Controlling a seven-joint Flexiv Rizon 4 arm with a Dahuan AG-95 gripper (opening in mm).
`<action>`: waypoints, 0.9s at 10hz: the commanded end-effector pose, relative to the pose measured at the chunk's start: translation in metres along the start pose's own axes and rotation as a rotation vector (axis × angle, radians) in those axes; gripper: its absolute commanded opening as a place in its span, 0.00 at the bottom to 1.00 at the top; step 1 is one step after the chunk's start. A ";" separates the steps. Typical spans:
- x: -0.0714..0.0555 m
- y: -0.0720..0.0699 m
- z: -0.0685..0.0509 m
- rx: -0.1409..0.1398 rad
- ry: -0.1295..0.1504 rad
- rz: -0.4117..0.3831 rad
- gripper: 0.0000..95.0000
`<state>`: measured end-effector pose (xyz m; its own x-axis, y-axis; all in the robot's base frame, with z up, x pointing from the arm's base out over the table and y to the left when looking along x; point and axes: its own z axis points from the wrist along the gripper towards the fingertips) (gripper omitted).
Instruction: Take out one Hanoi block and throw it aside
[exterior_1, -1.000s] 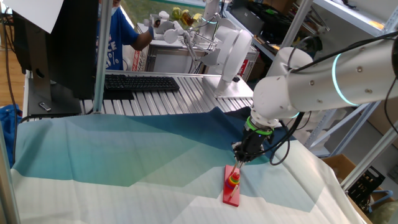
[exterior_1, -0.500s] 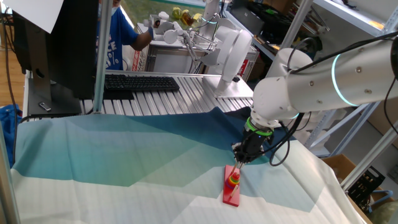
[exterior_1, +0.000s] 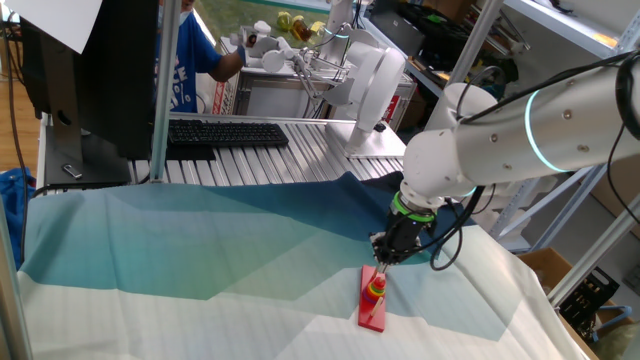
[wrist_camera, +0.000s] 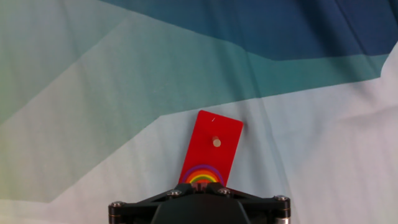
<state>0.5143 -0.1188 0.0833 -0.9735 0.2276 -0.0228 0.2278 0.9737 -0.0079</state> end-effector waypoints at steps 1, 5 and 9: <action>0.000 0.000 0.001 0.002 -0.001 0.004 0.00; 0.000 0.000 0.002 0.000 -0.002 0.013 0.20; 0.000 -0.001 0.004 -0.005 0.000 0.013 0.20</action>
<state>0.5141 -0.1197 0.0791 -0.9701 0.2418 -0.0226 0.2419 0.9703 -0.0024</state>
